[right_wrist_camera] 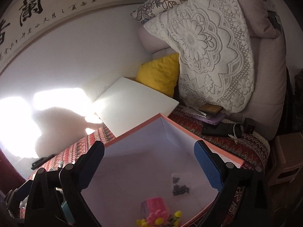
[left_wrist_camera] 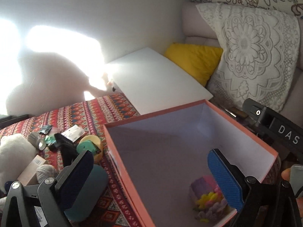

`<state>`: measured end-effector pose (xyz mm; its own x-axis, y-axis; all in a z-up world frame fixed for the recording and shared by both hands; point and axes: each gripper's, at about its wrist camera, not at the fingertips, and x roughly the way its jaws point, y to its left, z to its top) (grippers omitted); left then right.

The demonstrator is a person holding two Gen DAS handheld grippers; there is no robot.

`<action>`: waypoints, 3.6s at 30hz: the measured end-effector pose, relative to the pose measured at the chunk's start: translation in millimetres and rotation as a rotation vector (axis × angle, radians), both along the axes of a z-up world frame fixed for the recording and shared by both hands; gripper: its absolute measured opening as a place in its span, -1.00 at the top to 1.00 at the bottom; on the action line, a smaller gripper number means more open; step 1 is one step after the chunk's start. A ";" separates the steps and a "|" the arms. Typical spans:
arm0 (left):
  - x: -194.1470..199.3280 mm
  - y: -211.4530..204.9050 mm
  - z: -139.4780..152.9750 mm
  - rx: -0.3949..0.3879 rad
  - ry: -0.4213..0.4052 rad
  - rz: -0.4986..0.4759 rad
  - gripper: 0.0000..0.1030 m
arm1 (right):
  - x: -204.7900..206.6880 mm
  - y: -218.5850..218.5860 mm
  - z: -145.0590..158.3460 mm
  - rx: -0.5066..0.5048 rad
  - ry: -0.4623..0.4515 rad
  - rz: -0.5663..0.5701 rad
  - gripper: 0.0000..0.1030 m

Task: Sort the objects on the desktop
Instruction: 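Carry both items over the orange box and release them inside, then return both tools to the pile and grasp the black cloth with the left tool, then grasp the teal glasses case with the right tool while the left tool holds the cloth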

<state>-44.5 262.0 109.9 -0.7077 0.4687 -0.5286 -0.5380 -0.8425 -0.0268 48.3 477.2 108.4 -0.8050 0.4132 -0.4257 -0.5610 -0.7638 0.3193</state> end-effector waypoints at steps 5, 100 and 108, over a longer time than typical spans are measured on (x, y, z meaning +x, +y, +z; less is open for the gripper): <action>4.4 -58.5 -13.2 -0.002 -0.036 0.087 -0.94 | 0.7 -50.2 8.1 0.049 0.011 0.068 -0.91; -51.1 -293.7 -196.0 -0.177 -0.519 0.339 -0.03 | -143.7 -315.5 -189.4 -0.169 -0.612 0.765 -0.41; -38.8 -295.6 -174.4 -0.146 -0.452 0.341 0.70 | -132.0 -298.3 -184.1 -0.292 -0.561 0.786 -0.37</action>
